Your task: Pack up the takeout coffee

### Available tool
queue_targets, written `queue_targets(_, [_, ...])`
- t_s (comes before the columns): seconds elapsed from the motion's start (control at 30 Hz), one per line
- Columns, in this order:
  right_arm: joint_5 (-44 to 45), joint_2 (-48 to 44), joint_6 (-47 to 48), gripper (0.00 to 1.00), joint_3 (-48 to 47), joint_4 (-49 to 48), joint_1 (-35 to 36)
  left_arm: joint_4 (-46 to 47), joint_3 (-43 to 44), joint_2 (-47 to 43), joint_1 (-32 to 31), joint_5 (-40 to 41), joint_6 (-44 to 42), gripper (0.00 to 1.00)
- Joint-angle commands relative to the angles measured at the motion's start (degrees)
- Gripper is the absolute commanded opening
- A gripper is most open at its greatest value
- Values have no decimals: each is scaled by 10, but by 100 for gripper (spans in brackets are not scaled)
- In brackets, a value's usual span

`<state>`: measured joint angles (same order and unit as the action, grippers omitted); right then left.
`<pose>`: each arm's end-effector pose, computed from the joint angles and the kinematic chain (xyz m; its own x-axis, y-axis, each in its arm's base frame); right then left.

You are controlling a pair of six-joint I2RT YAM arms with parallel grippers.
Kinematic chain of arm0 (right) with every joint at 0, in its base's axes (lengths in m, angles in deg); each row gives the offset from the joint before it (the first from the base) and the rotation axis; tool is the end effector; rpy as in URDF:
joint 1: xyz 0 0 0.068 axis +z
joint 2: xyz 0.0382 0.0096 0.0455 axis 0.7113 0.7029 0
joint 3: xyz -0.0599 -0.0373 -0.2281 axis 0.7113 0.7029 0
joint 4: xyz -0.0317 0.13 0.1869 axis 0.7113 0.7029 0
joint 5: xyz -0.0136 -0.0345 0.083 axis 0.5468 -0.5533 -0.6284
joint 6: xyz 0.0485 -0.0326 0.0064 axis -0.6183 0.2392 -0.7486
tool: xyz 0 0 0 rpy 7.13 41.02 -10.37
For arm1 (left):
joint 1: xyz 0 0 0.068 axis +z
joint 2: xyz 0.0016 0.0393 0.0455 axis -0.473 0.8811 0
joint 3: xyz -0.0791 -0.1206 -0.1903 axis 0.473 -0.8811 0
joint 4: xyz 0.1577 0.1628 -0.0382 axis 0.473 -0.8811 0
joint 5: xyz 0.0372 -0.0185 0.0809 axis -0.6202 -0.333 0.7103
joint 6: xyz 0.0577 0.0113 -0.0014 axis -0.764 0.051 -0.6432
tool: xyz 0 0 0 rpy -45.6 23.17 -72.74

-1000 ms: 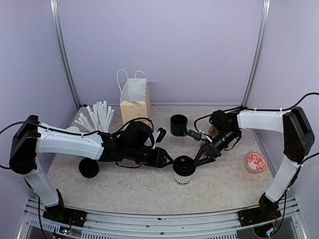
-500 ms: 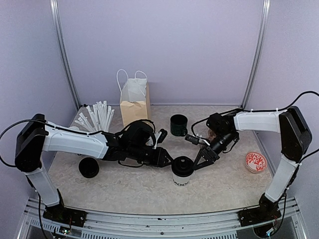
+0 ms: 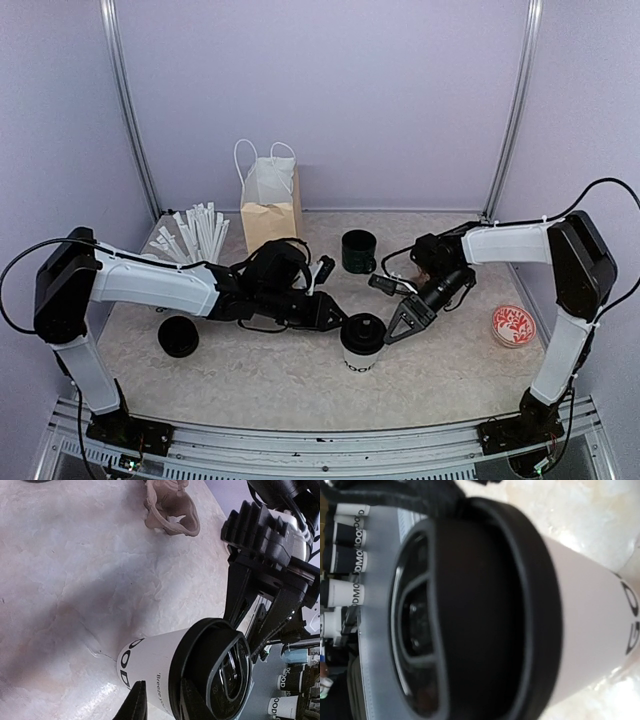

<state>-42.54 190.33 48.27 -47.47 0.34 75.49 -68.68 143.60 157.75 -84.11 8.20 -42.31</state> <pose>0.2213 0.1704 0.1591 -0.7167 -0.6396 -0.2780 -0.5377 0.2529 0.8043 0.1900 -0.3011 0.1768 -0.8431 0.1718 -0.5095 0.4992 0.6023 -0.6229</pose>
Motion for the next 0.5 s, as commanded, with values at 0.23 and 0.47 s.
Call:
queue_targets(0.23, [32,-33,52,55,26,-42,54,-81,74,19,-39,52,-75,36])
queue_targets(0.47, [57,-29,50,56,29,-34,56,-109,69,-12,-38,133,-64,49])
